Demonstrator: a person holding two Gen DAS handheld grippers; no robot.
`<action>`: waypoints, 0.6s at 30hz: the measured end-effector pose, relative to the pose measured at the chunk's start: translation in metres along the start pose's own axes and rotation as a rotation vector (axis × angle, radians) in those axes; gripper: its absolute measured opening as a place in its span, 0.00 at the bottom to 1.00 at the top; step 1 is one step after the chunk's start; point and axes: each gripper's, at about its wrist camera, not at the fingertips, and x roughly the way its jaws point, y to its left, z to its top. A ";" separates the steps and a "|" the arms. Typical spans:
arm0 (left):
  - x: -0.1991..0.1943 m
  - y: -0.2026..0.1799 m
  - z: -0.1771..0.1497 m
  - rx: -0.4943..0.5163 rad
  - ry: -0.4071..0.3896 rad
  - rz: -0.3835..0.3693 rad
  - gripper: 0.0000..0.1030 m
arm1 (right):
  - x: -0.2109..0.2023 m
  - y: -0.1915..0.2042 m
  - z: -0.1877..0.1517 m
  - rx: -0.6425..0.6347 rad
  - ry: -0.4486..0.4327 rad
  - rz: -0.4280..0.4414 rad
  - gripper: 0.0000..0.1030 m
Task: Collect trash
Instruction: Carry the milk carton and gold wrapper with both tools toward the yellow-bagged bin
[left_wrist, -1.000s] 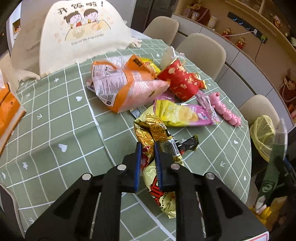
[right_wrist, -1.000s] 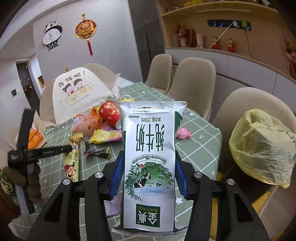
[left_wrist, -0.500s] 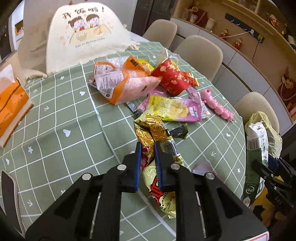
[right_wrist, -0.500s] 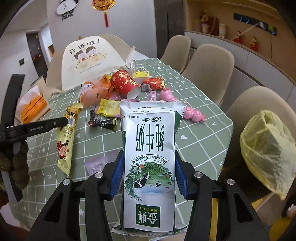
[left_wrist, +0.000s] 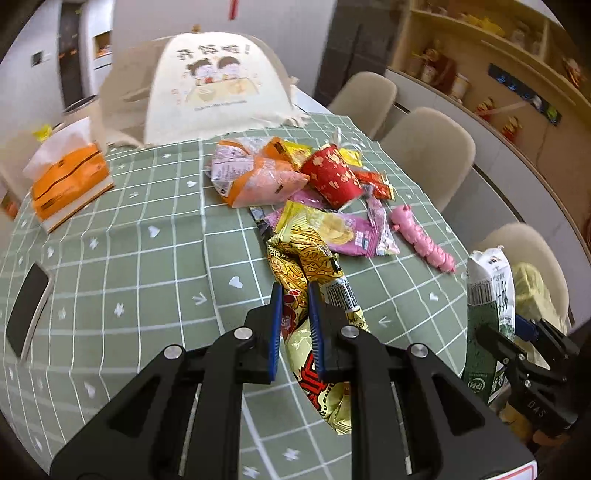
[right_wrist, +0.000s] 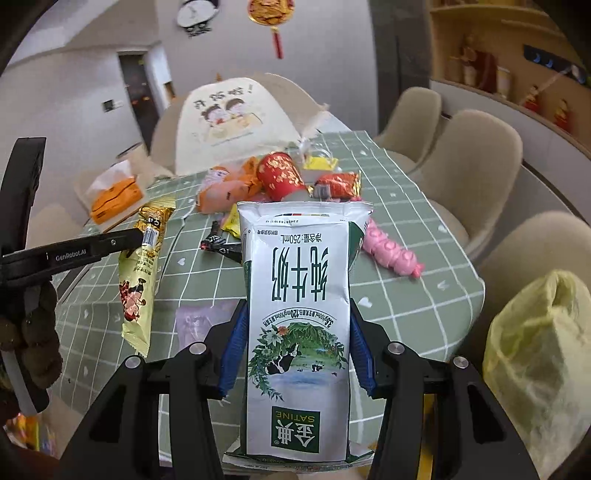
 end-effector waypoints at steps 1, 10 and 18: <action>-0.005 -0.002 -0.002 -0.021 -0.005 0.012 0.13 | -0.003 -0.004 0.001 -0.007 -0.007 0.008 0.46; -0.039 -0.044 0.014 -0.014 -0.099 -0.009 0.13 | -0.082 -0.077 0.032 -0.033 -0.254 -0.130 0.46; -0.039 -0.077 0.020 -0.028 -0.159 -0.009 0.13 | -0.114 -0.189 0.021 0.046 -0.290 -0.359 0.46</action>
